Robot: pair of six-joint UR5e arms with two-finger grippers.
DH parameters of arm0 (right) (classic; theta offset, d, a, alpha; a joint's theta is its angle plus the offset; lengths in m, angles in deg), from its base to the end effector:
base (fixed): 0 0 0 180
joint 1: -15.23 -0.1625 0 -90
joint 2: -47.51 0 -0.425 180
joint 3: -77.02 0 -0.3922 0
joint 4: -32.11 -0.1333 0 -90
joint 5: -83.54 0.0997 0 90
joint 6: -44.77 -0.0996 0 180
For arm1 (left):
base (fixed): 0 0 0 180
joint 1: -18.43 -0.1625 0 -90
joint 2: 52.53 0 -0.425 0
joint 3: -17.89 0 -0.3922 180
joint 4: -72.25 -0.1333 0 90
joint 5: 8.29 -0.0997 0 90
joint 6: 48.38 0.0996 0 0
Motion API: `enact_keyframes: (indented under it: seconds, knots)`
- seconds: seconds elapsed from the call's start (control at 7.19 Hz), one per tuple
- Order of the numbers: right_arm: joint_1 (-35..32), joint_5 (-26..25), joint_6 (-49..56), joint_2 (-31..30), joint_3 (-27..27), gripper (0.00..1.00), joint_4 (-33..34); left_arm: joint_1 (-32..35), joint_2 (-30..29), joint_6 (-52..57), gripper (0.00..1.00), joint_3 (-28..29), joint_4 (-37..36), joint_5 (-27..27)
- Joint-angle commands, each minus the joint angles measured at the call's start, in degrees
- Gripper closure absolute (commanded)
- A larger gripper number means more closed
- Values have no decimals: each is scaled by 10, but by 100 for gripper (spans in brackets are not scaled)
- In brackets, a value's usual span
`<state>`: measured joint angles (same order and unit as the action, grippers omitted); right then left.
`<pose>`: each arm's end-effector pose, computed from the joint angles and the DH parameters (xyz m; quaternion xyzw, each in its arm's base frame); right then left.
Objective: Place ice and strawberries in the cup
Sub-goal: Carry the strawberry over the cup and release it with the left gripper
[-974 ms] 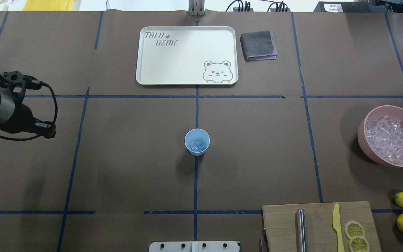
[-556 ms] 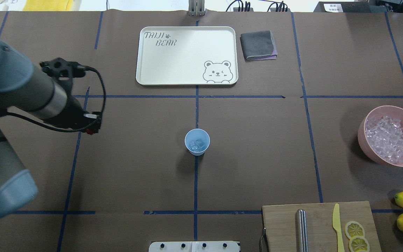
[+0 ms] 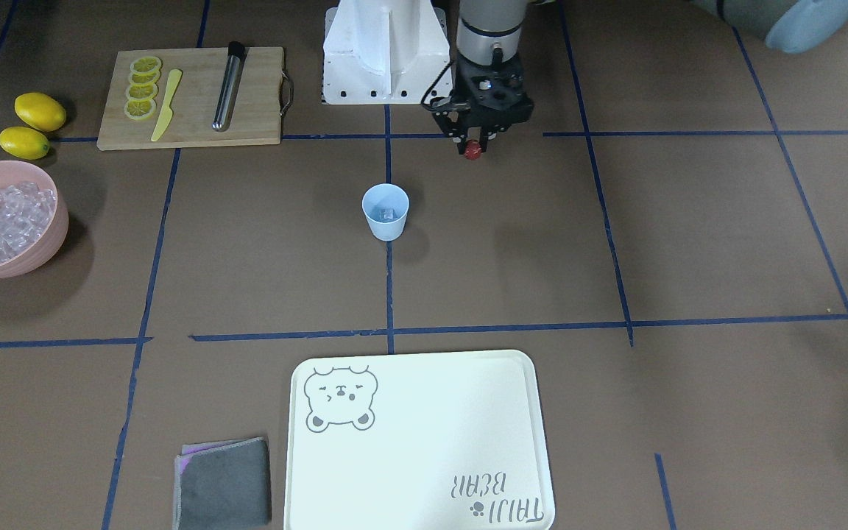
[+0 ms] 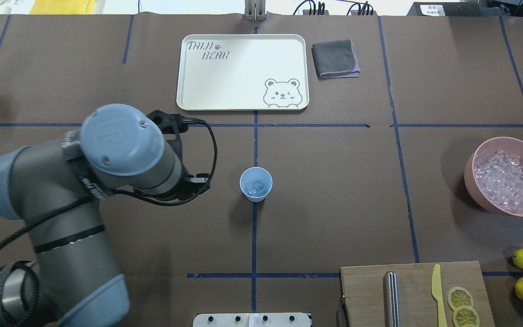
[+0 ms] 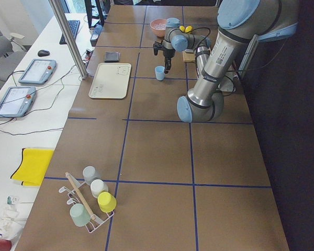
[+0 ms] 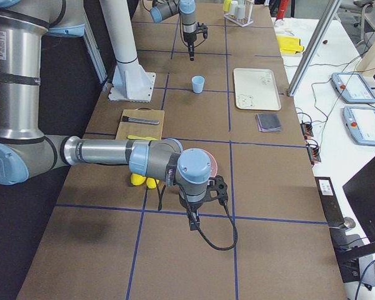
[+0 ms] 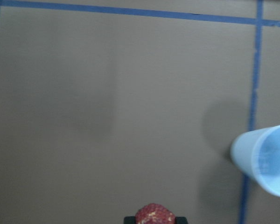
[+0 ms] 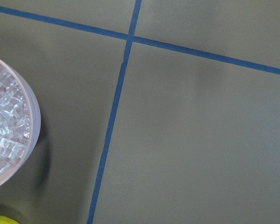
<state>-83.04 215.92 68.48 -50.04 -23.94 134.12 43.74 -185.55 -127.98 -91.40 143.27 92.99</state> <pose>0.1264 -0.4093 0.6481 0.0321 -0.3658 -0.0980 0.9250 0.5044 -0.3644 0.1286 0.0257 0.3777 -0.0840 0.9217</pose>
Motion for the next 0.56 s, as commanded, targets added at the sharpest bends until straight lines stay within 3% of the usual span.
enact_keyframes:
  seconds: [0.0,0.42]
  knots:
    - [0,1,0,-1,0,1,-1,-7,-118,-47,99,129,9,-8]
    - [0,1,0,-1,0,1,-1,-6,-116,-42,93,156,39,-8]
